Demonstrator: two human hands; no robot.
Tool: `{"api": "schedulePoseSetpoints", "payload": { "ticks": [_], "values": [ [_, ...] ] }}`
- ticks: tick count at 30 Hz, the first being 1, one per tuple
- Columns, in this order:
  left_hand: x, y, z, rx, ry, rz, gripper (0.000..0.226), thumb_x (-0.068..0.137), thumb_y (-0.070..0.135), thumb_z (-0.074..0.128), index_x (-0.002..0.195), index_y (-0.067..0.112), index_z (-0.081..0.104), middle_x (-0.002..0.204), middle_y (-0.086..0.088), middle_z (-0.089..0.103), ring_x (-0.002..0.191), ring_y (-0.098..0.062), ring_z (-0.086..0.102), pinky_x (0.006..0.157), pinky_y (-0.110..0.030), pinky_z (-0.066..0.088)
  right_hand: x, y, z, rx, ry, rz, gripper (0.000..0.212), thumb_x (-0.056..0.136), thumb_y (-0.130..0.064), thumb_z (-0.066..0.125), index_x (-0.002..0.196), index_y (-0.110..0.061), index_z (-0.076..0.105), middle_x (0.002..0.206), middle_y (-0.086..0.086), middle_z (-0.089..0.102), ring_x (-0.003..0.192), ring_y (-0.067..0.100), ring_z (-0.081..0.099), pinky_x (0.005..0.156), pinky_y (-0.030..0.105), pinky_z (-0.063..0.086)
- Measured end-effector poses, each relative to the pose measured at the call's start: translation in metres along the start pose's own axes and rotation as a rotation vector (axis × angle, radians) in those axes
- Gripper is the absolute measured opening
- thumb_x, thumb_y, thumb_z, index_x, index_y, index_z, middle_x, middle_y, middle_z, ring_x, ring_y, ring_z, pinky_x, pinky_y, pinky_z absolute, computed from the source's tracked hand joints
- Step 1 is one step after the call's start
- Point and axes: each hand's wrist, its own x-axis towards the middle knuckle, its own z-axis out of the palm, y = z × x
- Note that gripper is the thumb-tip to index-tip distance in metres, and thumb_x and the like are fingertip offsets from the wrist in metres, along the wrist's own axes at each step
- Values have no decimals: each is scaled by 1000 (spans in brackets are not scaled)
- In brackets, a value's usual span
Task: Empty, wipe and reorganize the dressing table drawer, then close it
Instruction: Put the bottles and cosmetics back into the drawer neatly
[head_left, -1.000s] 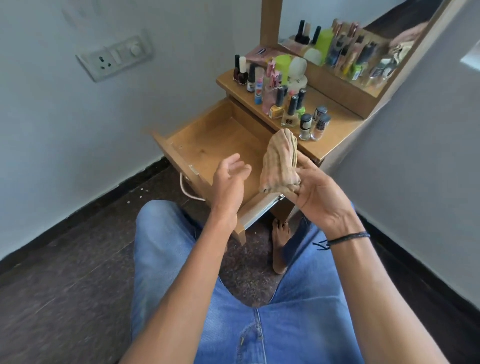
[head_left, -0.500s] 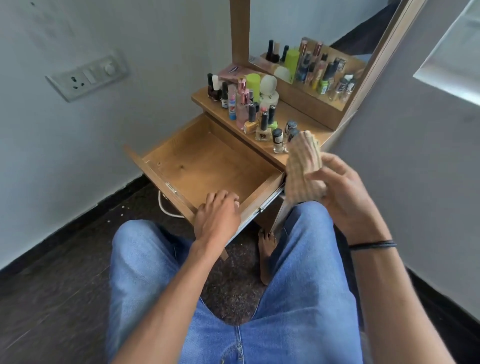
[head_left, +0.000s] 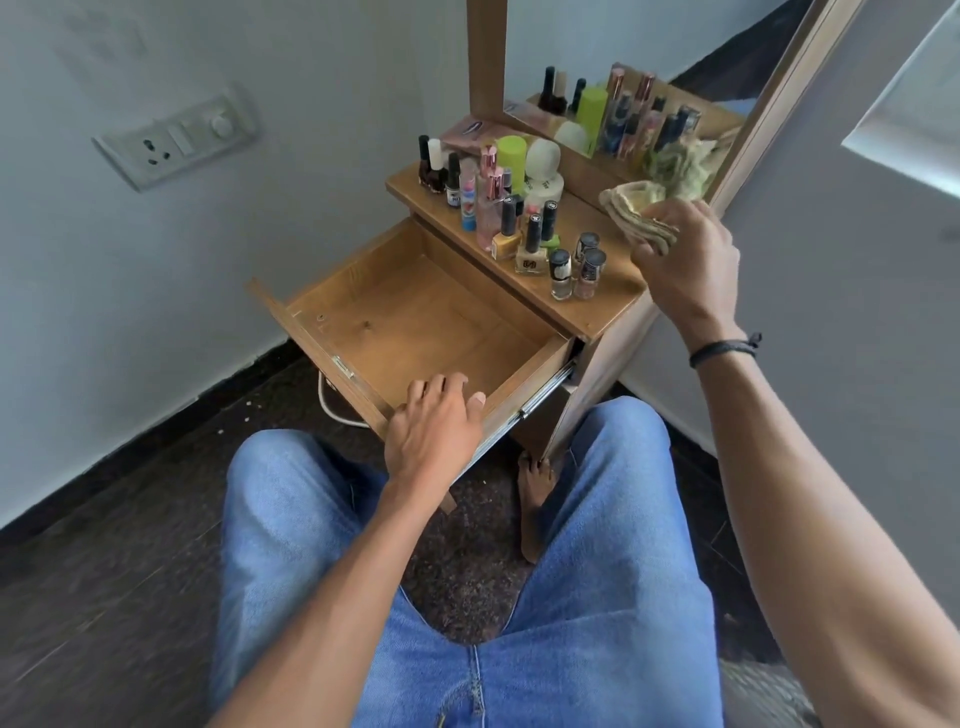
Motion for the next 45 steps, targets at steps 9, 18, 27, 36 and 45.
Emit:
{"api": "schedulePoseSetpoints", "payload": {
  "ticks": [9, 18, 27, 36, 45],
  "values": [
    [0, -1, -1, -24, -5, -50, 47, 102, 54, 37, 139, 27, 48, 130, 4, 63, 119, -18, 51, 79, -37, 44, 20, 6, 34, -188, -103, -156, 32, 84, -14, 68, 116, -18, 67, 117, 7, 64, 108, 35, 59, 80, 39, 49],
    [2, -2, 3, -52, 23, -47, 50, 100, 55, 40, 139, 25, 48, 133, 5, 63, 119, -17, 52, 80, -36, 47, -13, -4, 30, 287, 147, 112, 32, 82, -17, 59, 107, -20, 79, 106, -3, 71, 94, 7, 64, 86, 18, 50],
    [1, -2, 2, -73, 22, -38, 46, 100, 54, 42, 138, 29, 46, 132, 9, 62, 118, -15, 51, 75, -32, 40, -79, -29, 67, 597, 375, 185, 40, 83, -15, 55, 122, -12, 66, 111, 0, 52, 88, 21, 64, 75, 26, 54],
    [31, 36, -40, -630, 203, 44, 29, 97, 26, 61, 125, 21, 63, 119, 9, 62, 108, -7, 59, 91, -28, 53, -72, -13, 78, 511, 195, -64, 65, 85, -9, 64, 148, -9, 48, 132, 4, 46, 120, 17, 51, 99, 11, 39],
    [76, 90, -36, -922, 190, -61, 40, 93, 28, 69, 130, 14, 65, 116, 3, 71, 93, 2, 66, 79, -12, 52, -62, -8, 75, 445, 33, -11, 74, 87, -26, 62, 157, -23, 37, 117, -10, 58, 103, 7, 42, 92, 7, 32]
  ]
}}
